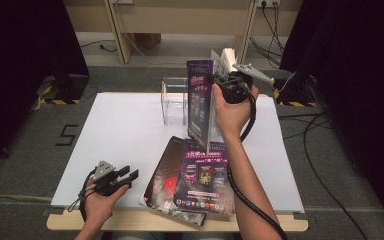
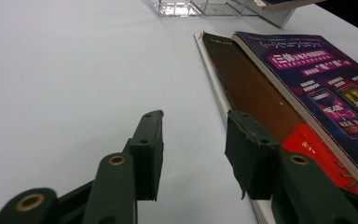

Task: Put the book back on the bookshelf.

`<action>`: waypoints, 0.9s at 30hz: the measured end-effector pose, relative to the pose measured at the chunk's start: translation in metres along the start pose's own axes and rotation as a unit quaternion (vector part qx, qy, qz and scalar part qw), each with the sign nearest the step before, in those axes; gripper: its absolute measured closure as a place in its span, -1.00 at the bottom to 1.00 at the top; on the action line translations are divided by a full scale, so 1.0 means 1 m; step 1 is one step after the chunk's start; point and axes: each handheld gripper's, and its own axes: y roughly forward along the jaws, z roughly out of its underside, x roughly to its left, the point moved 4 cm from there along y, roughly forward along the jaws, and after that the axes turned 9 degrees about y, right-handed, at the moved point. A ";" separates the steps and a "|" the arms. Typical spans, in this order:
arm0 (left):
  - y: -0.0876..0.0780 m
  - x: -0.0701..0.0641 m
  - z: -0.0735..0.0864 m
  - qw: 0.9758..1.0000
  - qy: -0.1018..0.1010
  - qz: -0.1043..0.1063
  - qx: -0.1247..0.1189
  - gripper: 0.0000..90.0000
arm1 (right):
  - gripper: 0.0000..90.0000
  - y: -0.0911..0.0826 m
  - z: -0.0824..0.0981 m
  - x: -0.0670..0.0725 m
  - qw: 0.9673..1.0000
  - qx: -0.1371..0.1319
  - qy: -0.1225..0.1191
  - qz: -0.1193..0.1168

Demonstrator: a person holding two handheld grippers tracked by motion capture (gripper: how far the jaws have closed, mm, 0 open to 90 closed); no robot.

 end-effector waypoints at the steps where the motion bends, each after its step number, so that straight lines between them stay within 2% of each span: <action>1: 0.000 0.000 0.000 1.000 0.001 0.000 0.000 0.24 | 0.86 0.001 0.000 0.000 1.000 -0.001 0.001 0.001; 7: 0.000 0.000 0.000 1.000 0.000 0.000 0.000 0.24 | 0.86 0.005 -0.003 -0.002 1.000 -0.001 0.009 0.003; 27: 0.001 0.002 0.001 1.000 0.001 -0.001 0.001 0.25 | 0.86 0.020 -0.012 -0.011 1.000 -0.013 0.006 0.022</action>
